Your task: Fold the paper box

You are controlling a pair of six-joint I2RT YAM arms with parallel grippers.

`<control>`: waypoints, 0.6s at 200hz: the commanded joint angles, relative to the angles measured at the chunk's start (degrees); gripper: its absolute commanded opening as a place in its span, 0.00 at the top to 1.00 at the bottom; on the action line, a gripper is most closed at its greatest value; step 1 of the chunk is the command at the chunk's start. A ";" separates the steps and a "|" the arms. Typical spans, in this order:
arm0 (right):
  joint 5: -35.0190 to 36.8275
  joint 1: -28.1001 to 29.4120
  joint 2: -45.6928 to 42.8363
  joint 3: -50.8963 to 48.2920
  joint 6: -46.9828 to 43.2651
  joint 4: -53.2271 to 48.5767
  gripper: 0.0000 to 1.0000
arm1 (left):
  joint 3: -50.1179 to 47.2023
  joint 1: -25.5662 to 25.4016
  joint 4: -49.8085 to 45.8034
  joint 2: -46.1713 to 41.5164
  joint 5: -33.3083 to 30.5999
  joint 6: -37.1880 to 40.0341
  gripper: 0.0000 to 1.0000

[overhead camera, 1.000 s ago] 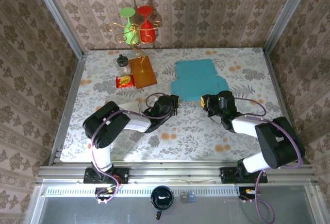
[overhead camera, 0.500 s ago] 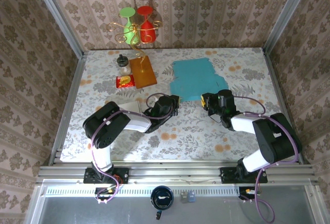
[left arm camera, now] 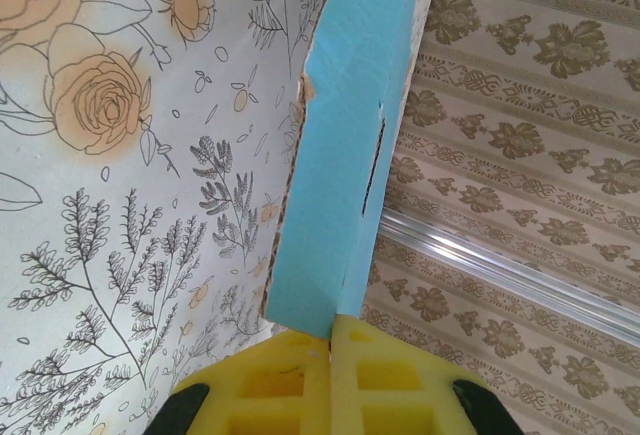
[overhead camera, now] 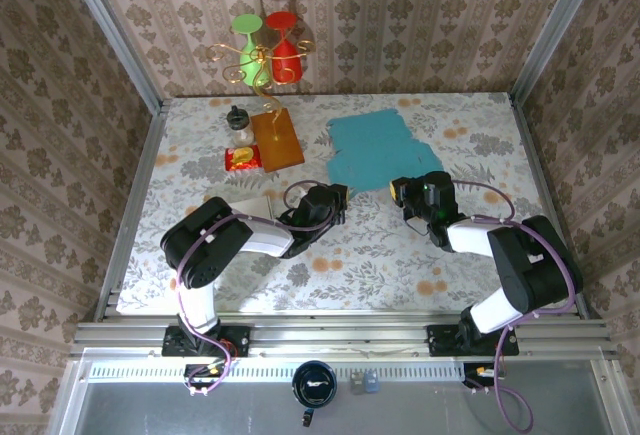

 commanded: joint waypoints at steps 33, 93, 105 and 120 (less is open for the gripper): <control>0.97 -0.76 -2.62 5.64 -2.95 -4.90 1.00 | 0.65 0.65 -3.02 -4.53 3.59 1.49 0.65; -0.26 -4.55 -11.59 21.80 -9.12 -30.12 1.00 | -3.96 2.73 -13.49 -16.55 9.71 7.28 0.49; -0.66 -5.31 -12.80 26.20 -10.14 -38.36 1.00 | -3.92 3.47 -17.68 -19.80 10.07 10.83 0.48; -1.19 -5.88 -14.21 31.79 -12.08 -48.72 1.00 | -2.96 5.04 -23.93 -23.37 10.70 17.01 0.48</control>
